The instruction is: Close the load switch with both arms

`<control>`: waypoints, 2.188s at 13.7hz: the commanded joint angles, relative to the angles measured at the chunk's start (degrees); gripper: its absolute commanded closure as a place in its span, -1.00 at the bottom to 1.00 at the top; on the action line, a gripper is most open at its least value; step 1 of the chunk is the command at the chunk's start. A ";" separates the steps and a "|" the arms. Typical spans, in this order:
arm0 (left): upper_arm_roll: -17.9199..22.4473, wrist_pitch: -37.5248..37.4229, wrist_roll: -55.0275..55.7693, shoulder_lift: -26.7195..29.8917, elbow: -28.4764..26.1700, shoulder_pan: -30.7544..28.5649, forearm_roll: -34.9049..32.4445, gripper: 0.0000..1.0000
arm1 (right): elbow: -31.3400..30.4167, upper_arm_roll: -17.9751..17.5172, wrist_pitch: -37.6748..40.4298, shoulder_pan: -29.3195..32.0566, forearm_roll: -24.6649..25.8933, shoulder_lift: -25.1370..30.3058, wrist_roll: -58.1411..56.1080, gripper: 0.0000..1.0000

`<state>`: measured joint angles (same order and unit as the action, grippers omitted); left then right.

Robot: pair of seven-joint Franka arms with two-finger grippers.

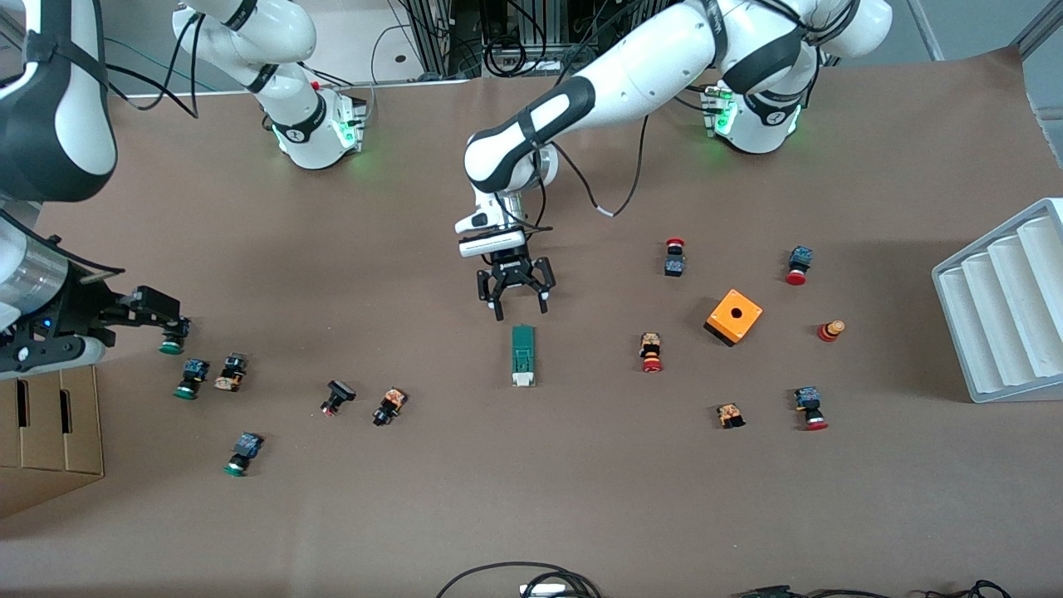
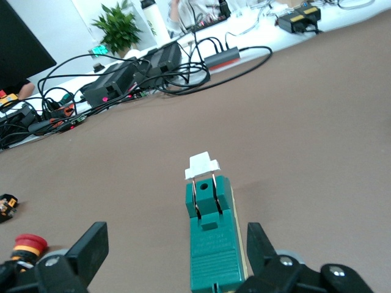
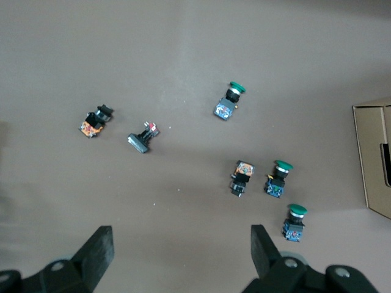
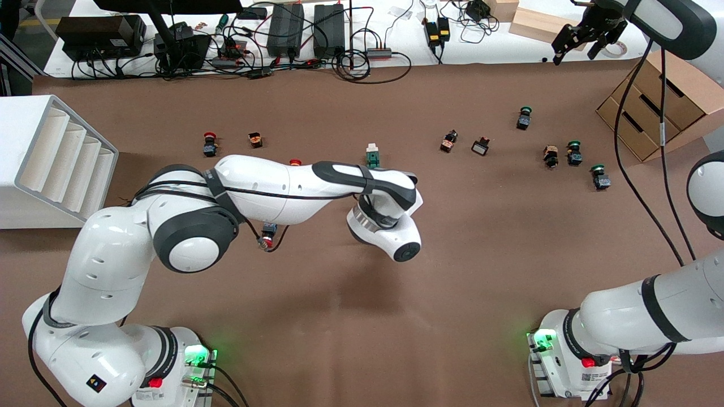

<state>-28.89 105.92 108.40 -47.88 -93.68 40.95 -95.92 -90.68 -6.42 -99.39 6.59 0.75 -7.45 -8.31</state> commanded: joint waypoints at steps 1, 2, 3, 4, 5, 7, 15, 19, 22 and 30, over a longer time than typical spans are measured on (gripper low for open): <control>-0.37 4.28 -8.79 4.19 -0.10 -2.19 6.60 -0.99 | -1.25 8.47 0.16 -8.21 -1.45 0.77 -2.14 -1.00; -0.46 5.68 -12.73 5.77 -0.10 -2.37 9.50 -0.99 | -1.34 11.40 0.25 -11.22 -1.54 0.77 -3.11 -1.00; -0.46 6.05 -16.60 7.00 0.16 -2.98 12.92 -0.99 | -1.34 11.43 0.16 -11.25 -1.54 0.77 -3.47 -1.00; -0.64 6.14 -20.64 7.97 0.34 -4.03 15.30 -0.99 | -1.34 11.43 0.16 -11.25 -1.54 0.94 -3.90 -1.00; -0.72 6.14 -25.47 9.03 1.21 -4.39 18.20 -0.99 | -1.34 11.43 0.08 -11.25 -1.54 1.20 -4.34 -1.00; -0.55 6.14 -35.66 10.87 4.28 -5.01 26.27 -0.99 | -1.08 11.43 0.25 -11.16 -1.54 1.29 -4.61 -1.00; -0.64 6.14 -66.44 18.61 11.22 -15.63 51.68 -1.00 | 0.15 11.60 0.78 -11.87 -0.84 0.24 -4.53 -1.00; -0.55 4.65 -79.98 21.86 13.70 -22.30 63.46 -1.00 | 0.24 11.69 1.22 -11.69 -0.75 -0.90 -4.44 -1.00; -0.46 3.33 -90.61 24.85 13.70 -29.59 71.82 -1.00 | 0.50 12.04 0.95 -11.34 -0.84 -1.08 -4.17 -1.00; -0.29 -8.35 -101.54 30.30 13.88 -45.08 82.13 -1.00 | 0.50 13.62 1.04 -10.99 -0.75 -1.08 -4.79 -1.00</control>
<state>-28.66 100.83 7.22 -20.16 -79.00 -2.27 -14.99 -91.10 7.12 -99.27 -4.48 0.75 -8.44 -12.64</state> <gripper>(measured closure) 0.000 0.000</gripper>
